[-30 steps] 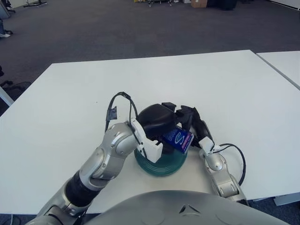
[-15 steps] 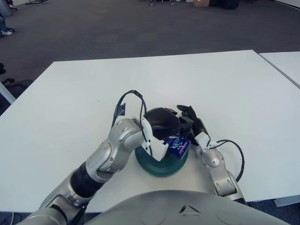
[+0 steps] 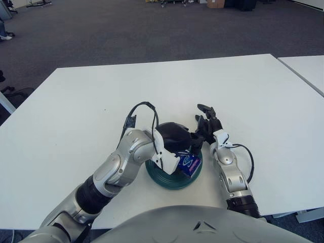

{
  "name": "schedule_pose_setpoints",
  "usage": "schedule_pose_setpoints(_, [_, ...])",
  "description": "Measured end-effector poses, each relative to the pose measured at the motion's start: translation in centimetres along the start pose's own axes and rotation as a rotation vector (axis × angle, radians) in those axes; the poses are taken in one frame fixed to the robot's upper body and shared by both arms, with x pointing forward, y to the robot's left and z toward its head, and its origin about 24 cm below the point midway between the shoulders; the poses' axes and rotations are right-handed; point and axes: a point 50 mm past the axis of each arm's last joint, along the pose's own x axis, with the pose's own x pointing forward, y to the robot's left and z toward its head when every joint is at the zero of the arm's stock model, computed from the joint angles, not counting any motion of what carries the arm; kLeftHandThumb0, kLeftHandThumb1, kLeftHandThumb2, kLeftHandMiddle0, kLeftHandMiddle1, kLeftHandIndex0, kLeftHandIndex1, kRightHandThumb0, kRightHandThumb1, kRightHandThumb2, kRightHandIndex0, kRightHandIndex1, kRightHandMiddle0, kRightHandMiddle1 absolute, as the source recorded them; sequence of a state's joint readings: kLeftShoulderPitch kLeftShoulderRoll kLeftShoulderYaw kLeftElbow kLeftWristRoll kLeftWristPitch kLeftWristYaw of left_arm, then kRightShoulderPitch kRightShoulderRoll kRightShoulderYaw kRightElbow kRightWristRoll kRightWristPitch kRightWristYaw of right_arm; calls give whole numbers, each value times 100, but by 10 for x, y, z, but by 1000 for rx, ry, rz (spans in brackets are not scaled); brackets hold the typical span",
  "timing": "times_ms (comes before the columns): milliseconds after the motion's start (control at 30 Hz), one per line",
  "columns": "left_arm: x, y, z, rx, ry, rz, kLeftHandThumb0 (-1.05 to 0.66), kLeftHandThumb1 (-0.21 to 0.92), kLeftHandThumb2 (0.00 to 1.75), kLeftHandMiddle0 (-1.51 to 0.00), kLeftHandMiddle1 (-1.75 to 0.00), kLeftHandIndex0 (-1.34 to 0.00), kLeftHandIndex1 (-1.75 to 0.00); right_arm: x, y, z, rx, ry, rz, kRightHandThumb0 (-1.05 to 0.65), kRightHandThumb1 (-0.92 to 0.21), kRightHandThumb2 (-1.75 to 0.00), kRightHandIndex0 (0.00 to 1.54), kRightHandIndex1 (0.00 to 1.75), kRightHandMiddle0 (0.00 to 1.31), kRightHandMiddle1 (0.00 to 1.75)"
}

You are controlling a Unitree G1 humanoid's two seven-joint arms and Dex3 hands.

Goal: Put the gum into the plate.

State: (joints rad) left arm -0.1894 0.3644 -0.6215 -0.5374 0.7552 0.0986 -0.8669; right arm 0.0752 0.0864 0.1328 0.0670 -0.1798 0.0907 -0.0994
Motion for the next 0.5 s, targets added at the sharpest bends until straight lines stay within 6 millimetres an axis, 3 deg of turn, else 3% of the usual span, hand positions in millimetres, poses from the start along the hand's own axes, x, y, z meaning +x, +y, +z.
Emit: schedule_pose_setpoints(500, [0,-8,-3,18,-5,-29,0,-3,170,-81,-174,-70,-175,-8,-3,-4,7,-21,18,-65,-92,-106,24,0,0,48])
